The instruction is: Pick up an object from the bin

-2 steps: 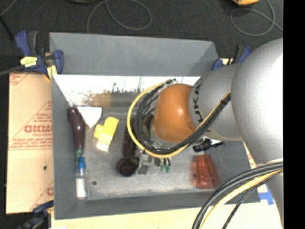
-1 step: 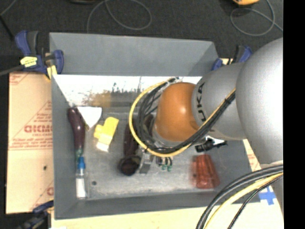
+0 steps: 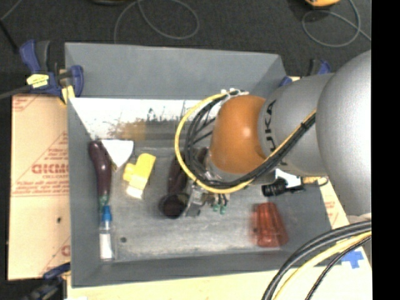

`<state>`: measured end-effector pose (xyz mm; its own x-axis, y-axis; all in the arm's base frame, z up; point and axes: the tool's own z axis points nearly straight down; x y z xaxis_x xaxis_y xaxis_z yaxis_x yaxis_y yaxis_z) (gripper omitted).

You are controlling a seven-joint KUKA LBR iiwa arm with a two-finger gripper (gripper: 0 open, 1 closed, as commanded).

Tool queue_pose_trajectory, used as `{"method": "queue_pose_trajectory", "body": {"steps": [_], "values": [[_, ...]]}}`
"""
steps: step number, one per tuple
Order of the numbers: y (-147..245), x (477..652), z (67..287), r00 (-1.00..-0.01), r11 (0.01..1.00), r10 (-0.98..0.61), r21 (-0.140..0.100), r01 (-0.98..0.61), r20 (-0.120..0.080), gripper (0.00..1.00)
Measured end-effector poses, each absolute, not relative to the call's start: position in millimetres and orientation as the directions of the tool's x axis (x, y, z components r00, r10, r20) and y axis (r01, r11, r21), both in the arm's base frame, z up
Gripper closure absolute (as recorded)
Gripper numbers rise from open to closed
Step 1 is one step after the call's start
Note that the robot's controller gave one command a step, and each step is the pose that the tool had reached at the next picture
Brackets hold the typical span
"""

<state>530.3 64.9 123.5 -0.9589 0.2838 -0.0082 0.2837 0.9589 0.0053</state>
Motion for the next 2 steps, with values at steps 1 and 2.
{"method": "queue_pose_trajectory", "body": {"steps": [1, 2], "values": [[64.8, 530.3, 123.5, -0.959, 0.959, 0.283, 0.005, 0.283, -0.008, 1.0], [59.8, 529.1, 246.2, -0.969, 0.969, 0.247, 0.005, 0.247, -0.011, 1.0]]}}
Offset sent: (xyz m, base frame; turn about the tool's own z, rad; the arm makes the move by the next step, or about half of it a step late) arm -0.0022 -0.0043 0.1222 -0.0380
